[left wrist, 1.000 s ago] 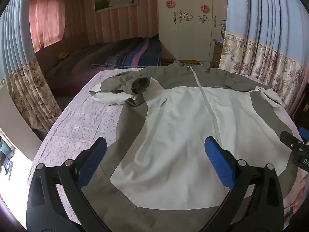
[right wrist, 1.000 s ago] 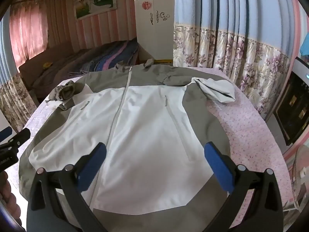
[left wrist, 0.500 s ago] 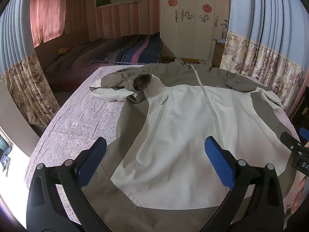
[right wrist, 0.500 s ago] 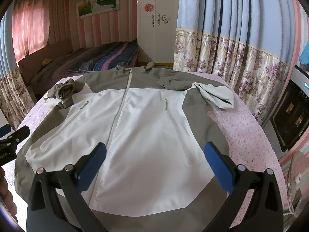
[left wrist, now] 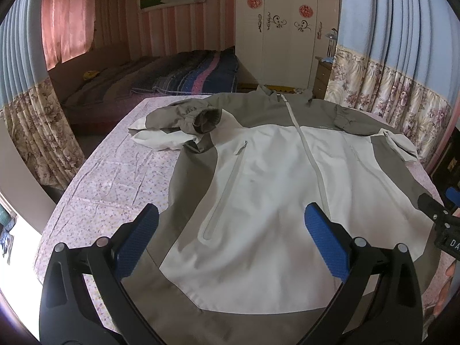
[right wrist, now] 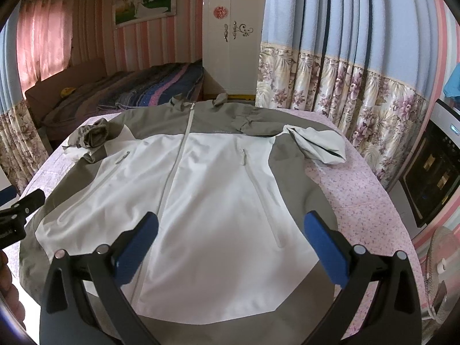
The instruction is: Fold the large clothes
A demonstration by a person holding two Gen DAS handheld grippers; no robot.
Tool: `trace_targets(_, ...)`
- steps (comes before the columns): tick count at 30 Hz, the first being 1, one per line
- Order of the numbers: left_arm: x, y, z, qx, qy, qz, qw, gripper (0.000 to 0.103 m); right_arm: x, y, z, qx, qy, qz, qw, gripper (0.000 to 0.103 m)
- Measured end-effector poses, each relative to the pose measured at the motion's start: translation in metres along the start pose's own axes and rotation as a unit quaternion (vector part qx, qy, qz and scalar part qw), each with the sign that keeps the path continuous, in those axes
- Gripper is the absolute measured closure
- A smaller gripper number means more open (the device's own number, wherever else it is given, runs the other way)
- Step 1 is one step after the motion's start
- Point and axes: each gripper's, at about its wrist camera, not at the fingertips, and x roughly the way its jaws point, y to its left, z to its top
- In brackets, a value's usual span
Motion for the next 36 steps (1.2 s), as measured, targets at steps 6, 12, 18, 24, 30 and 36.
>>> trace_targets(6,0.001,0.001,0.000,0.000,0.000,0.002,1.0000,0.003,0.002,-0.001,0.001,0.000,0.000,0.000,1.000,0.002)
trace_targets(12,0.002,0.002,0.001,-0.001,0.001,0.002,1.0000,0.003,0.004,-0.002,0.002,-0.001,0.003,-0.001,1.000,0.002)
trace_targets(18,0.006,0.004,0.002,0.000,0.005,0.001,1.0000,0.003,0.005,-0.002,0.002,-0.002,0.003,-0.002,1.000,0.002)
trace_targets(24,0.007,0.004,0.002,0.005,0.005,0.002,1.0000,0.003,0.007,-0.004,0.002,-0.001,0.004,-0.006,1.000,0.002)
trace_targets(30,0.007,0.003,0.003,0.005,0.005,0.002,1.0000,0.003,0.009,-0.006,0.002,-0.003,0.003,-0.007,1.000,0.002)
trace_targets(36,0.011,0.002,0.004,0.008,0.009,0.003,0.9999,0.003,0.011,-0.005,0.003,-0.005,0.005,-0.008,1.000,0.002)
